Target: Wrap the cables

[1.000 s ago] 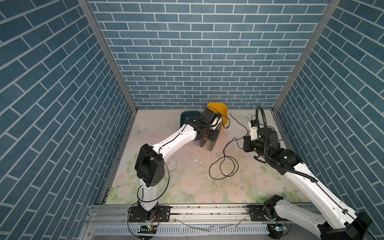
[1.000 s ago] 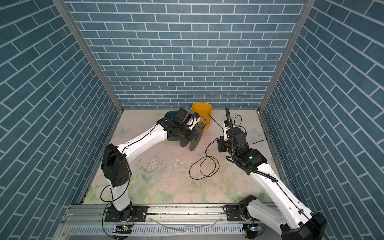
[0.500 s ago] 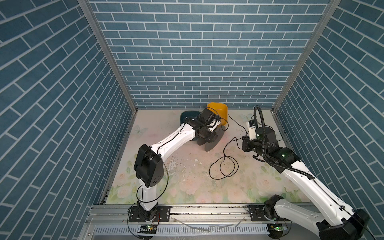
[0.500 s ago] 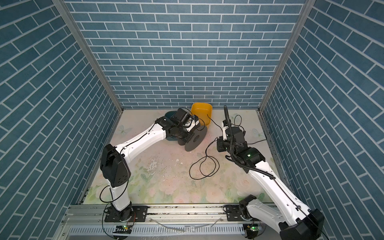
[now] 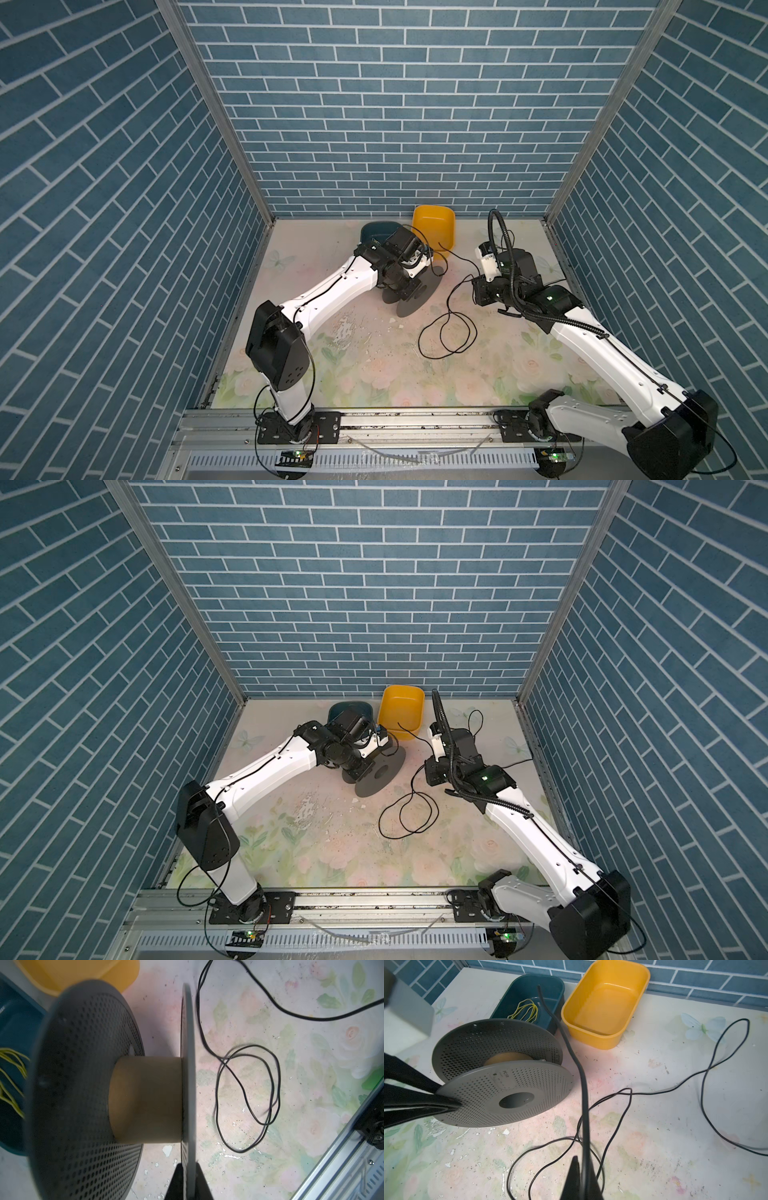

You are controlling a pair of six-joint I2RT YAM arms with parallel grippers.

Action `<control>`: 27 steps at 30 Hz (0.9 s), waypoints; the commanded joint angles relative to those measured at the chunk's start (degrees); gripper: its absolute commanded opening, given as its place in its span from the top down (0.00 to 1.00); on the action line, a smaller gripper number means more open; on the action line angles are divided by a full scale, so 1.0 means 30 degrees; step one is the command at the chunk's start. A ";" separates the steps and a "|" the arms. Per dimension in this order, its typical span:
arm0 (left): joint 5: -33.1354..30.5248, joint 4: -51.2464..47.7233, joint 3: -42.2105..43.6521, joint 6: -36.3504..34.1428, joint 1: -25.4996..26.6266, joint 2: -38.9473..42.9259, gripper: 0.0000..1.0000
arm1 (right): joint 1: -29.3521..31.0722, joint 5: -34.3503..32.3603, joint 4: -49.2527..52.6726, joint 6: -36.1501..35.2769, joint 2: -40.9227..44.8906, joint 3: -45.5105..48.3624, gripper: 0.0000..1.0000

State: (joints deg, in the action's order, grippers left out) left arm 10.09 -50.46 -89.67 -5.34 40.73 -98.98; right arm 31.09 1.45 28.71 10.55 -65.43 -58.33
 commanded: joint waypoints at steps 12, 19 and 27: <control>-0.0916 0.0939 0.1282 0.0622 -0.0268 0.1693 0.48 | -0.0072 0.4089 0.0390 -0.3619 -0.2232 -0.3131 1.00; -0.0018 0.1460 0.1887 0.0979 -0.0657 0.2032 0.49 | -0.0052 0.4715 0.0971 -0.3818 -0.3413 -0.3941 1.00; 0.0387 0.1676 0.2213 0.1195 -0.0642 0.1382 0.68 | -0.0051 0.4758 0.0839 -0.3662 -0.3415 -0.3660 1.00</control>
State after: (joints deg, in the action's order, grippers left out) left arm 10.35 -45.93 -83.70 -2.00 38.96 -94.02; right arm 31.05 14.63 30.13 2.04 -75.64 -67.66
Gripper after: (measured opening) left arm 0.328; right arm 0.049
